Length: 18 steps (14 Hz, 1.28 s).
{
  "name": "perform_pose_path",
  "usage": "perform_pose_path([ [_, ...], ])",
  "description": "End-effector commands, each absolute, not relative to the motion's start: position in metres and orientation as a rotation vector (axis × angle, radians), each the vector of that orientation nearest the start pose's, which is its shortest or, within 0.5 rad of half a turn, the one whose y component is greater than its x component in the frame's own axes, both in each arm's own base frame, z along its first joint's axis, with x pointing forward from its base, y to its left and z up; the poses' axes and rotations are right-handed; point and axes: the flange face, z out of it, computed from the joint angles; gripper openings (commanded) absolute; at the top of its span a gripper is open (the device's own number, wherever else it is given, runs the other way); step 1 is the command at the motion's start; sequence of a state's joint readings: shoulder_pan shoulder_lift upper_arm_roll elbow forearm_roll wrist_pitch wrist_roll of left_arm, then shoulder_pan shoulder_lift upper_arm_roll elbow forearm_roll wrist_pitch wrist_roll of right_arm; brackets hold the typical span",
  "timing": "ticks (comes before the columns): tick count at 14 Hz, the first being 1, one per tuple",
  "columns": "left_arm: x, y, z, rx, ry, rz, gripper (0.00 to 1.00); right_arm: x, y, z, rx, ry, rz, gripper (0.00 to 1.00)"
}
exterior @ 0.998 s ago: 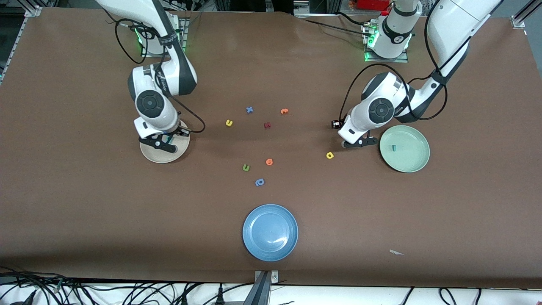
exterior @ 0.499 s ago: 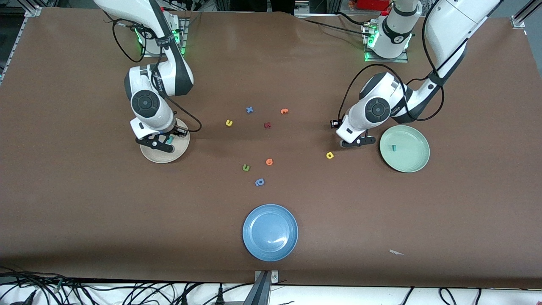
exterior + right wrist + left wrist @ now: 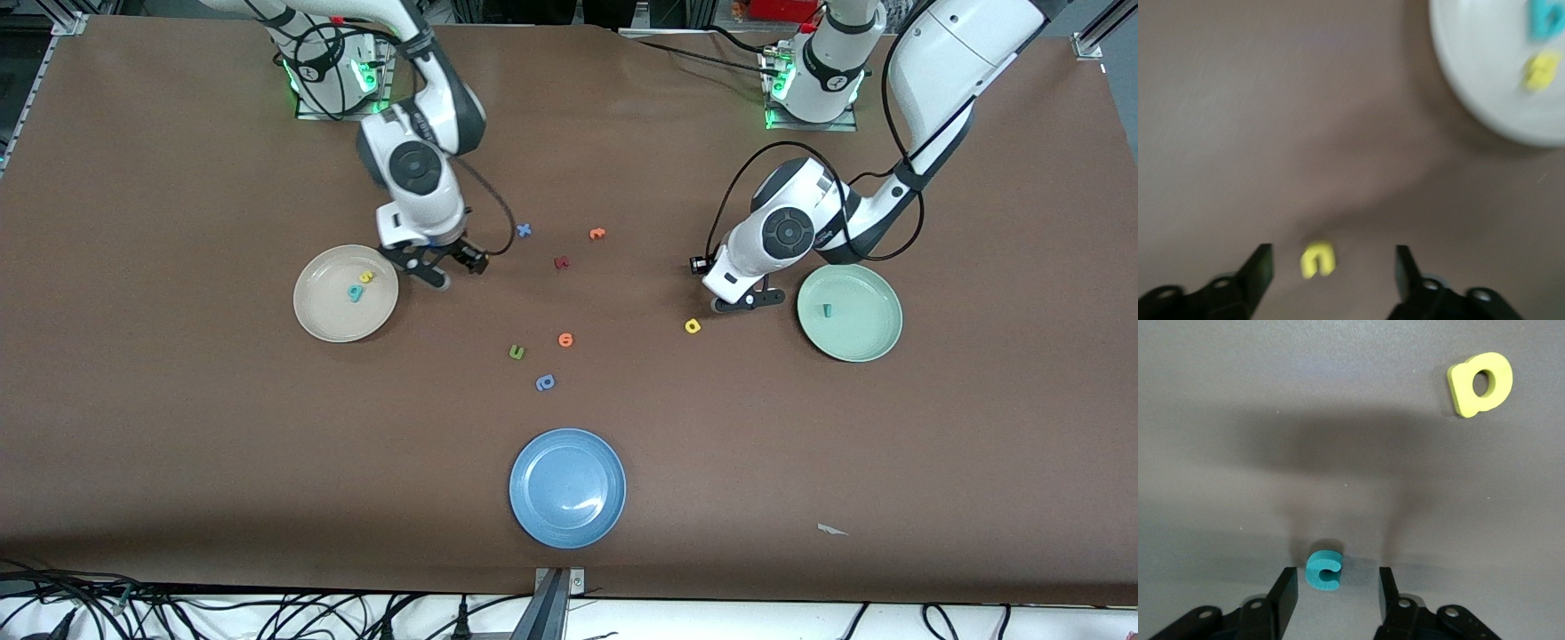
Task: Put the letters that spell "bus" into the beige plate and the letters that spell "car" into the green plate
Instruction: 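Grasp the yellow u with the right gripper while the left gripper carries c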
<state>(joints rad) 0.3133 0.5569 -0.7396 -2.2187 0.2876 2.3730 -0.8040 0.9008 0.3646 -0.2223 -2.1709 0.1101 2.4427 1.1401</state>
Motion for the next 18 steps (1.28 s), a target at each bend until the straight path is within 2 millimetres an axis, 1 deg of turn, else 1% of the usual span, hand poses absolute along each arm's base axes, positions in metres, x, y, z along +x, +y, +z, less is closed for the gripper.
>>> perform_pose_path([
  [1,0.466,-0.231,0.167,-3.119,-0.258,0.422,0.56,0.428,0.354,0.203,-3.072,0.886,0.049,0.65],
  [2,0.466,-0.231,0.167,-3.119,-0.258,0.422,0.56,0.426,0.356,0.198,-3.073,0.879,0.044,0.58],
  [3,0.465,-0.231,0.165,-3.12,-0.257,0.432,0.55,0.424,0.359,0.193,-3.072,0.867,0.038,0.54],
  [4,0.465,-0.231,0.165,-3.12,-0.257,0.432,0.5,0.423,0.36,0.189,-3.072,0.862,0.033,0.53],
  [6,0.465,-0.231,0.165,-3.12,-0.257,0.432,0.36,0.417,0.365,0.178,-3.072,0.839,0.025,0.5],
  [7,0.465,-0.231,0.165,-3.119,-0.26,0.432,0.31,0.416,0.365,0.176,-3.067,0.836,0.017,0.5],
  [8,0.465,-0.231,0.165,-3.118,-0.267,0.432,0.29,0.413,0.364,0.172,-3.071,0.834,0.021,0.5],
  [12,0.464,-0.233,0.165,-3.115,-0.261,0.435,0.16,0.407,0.36,0.17,-3.082,0.834,0.035,0.49],
  [13,0.465,-0.233,0.165,-3.115,-0.26,0.434,0.14,0.406,0.36,0.169,-3.082,0.834,0.035,0.45],
  [14,0.465,-0.233,0.165,-3.114,-0.26,0.433,0.12,0.406,0.36,0.169,-3.083,0.835,0.037,0.38],
  [16,0.468,-0.232,0.168,-3.114,-0.265,0.426,0.12,0.406,0.359,0.169,-3.087,0.833,0.039,0.21],
  [17,0.472,-0.23,0.172,-3.113,-0.269,0.415,0.12,0.407,0.358,0.169,-3.088,0.826,0.039,0.11],
  [18,0.477,-0.228,0.179,-3.108,-0.273,0.398,0.12,0.408,0.358,0.17,-3.092,0.813,0.04,0.04],
])
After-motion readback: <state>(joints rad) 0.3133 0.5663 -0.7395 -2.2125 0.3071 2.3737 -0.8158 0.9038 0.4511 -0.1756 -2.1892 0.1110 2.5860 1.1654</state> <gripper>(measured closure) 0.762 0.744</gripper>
